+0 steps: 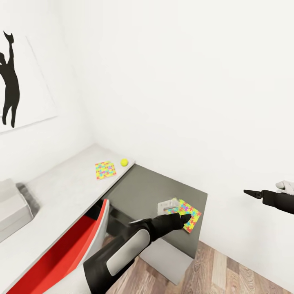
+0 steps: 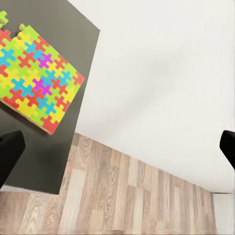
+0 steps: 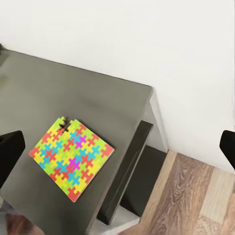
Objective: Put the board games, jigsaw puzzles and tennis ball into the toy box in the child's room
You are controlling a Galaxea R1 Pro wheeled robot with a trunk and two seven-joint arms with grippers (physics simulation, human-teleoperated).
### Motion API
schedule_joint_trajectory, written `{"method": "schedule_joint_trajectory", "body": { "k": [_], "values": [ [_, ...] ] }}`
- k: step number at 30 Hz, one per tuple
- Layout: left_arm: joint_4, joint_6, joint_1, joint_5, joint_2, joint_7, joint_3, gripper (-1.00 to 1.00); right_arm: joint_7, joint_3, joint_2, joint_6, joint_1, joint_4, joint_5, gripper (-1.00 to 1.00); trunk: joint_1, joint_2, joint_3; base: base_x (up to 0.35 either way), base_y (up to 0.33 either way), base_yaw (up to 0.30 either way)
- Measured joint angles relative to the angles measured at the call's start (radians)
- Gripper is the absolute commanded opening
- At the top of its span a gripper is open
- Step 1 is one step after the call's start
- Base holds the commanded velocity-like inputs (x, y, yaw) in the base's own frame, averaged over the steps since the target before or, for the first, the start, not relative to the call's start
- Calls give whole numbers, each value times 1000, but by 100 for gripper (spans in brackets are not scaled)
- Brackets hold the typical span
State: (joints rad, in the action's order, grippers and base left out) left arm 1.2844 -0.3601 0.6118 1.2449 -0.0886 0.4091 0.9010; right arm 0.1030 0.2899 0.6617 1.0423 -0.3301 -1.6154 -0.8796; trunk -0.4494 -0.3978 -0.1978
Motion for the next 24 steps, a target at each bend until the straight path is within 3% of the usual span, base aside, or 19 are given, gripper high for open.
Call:
{"method": "schedule_joint_trajectory", "body": {
  "k": [5,6,10,12,13,14,16,20,21,24],
  "values": [
    [-25,-2,1,-3,-1,-29,-1,100,7,1,-2,0,0,0,0,100,0,0,3,0,0,-276],
    [-34,0,0,-4,-2,-38,0,100,4,2,-28,0,0,3,0,100,0,0,4,0,0,-284],
    [-41,5,0,-4,1,-41,-1,100,0,5,-75,0,1,24,4,100,0,0,7,0,0,-284],
    [-57,8,-1,-3,0,-44,-1,100,-12,7,-104,0,3,85,10,100,0,0,9,0,0,-285],
    [-64,8,-1,-3,-1,-44,-1,100,-19,8,-108,0,4,117,13,100,0,0,10,0,0,-284],
    [-104,11,-1,-4,-6,-54,0,100,-45,11,-109,0,5,238,39,100,0,0,11,0,0,-284],
    [-131,12,-1,-5,-10,-72,0,100,-57,13,-104,-9,5,331,57,100,0,0,13,0,0,-283],
    [-166,14,-1,-7,-15,-143,7,100,-45,11,-87,-200,11,519,148,100,0,0,16,0,0,-282],
    [-176,16,-1,-8,-20,-168,11,100,25,11,-82,-333,17,622,204,100,0,0,17,0,0,-280],
    [-187,19,-1,-14,-28,-185,14,100,161,11,-78,-471,21,753,266,100,0,0,20,0,0,-279]
  ]
}}
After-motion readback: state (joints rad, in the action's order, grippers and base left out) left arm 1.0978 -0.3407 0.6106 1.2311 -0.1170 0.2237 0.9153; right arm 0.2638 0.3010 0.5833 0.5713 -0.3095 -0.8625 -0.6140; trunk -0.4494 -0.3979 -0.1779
